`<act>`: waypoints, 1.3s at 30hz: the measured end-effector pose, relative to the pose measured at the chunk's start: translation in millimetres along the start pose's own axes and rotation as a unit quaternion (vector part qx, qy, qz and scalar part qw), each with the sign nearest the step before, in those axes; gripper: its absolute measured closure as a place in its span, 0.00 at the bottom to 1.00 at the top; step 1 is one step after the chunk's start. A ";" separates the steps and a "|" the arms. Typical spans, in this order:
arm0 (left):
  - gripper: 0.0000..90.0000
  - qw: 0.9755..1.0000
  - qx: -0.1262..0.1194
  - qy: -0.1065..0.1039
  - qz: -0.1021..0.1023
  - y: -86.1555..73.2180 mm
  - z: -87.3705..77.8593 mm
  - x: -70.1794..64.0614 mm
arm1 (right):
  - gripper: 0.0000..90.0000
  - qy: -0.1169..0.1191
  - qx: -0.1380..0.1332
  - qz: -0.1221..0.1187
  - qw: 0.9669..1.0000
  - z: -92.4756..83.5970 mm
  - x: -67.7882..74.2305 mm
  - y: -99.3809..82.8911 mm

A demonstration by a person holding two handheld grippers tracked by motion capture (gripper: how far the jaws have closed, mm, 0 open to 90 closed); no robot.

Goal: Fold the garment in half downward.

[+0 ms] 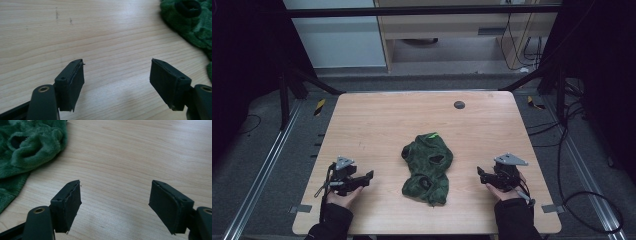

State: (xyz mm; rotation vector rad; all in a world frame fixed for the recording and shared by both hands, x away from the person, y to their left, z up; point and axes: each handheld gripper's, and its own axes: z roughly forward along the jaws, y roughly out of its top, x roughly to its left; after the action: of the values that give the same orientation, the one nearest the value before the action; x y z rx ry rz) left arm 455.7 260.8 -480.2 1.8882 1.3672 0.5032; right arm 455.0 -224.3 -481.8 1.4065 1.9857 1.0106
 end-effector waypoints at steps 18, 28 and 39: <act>0.37 1.000 -0.018 -0.023 0.009 5.5 -8.4 -12.2 | 0.35 0.056 -0.017 -0.024 0.998 -8.2 25.5 9.1; 0.42 0.999 -0.020 -0.039 0.014 15.1 -6.9 -18.1 | 0.39 0.083 -0.024 -0.027 0.996 -7.8 34.5 18.9; 0.44 0.998 -0.029 -0.046 0.021 27.3 -4.6 -23.6 | 0.42 0.096 -0.026 -0.017 0.995 -3.6 36.1 31.2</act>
State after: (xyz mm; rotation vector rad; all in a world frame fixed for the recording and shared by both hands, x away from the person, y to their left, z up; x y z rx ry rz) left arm 461.6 236.1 -454.1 1.8734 1.2431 0.4657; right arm 457.8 -185.5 -454.0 1.2862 2.0944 1.2124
